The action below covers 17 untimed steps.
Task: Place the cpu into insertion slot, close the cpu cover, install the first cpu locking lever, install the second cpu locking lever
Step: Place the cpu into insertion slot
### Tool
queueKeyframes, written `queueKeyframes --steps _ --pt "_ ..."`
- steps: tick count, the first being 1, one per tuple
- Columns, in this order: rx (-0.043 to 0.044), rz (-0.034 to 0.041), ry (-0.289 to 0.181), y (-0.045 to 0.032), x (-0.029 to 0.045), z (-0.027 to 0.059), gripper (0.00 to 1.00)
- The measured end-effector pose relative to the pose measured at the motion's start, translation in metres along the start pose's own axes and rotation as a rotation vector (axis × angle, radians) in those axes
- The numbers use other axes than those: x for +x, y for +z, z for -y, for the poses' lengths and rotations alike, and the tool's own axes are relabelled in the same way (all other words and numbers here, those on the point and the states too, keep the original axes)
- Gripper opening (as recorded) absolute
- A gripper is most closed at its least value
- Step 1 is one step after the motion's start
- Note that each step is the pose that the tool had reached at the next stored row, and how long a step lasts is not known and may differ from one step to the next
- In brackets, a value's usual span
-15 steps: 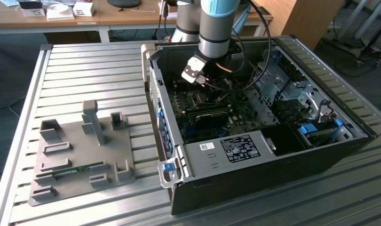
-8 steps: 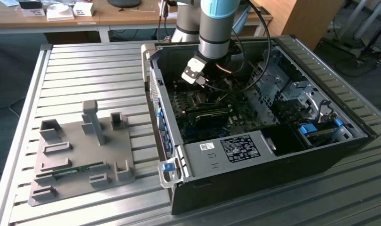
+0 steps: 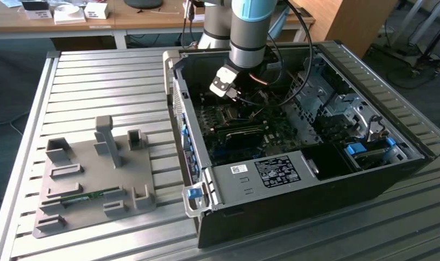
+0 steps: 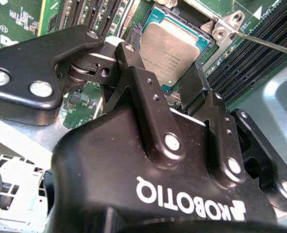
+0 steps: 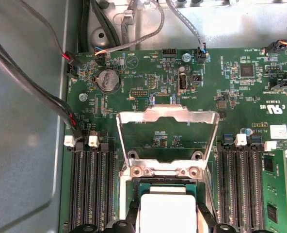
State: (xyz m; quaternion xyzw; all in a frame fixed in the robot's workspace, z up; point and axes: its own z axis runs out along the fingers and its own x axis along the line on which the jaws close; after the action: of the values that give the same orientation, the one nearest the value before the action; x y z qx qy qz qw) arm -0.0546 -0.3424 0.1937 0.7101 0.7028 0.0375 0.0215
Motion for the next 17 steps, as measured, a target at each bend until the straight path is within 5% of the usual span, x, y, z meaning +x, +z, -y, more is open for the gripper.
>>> queueKeyframes --steps 17 --pt "-0.0008 -0.0011 0.000 0.0010 0.0002 -0.0001 0.54"
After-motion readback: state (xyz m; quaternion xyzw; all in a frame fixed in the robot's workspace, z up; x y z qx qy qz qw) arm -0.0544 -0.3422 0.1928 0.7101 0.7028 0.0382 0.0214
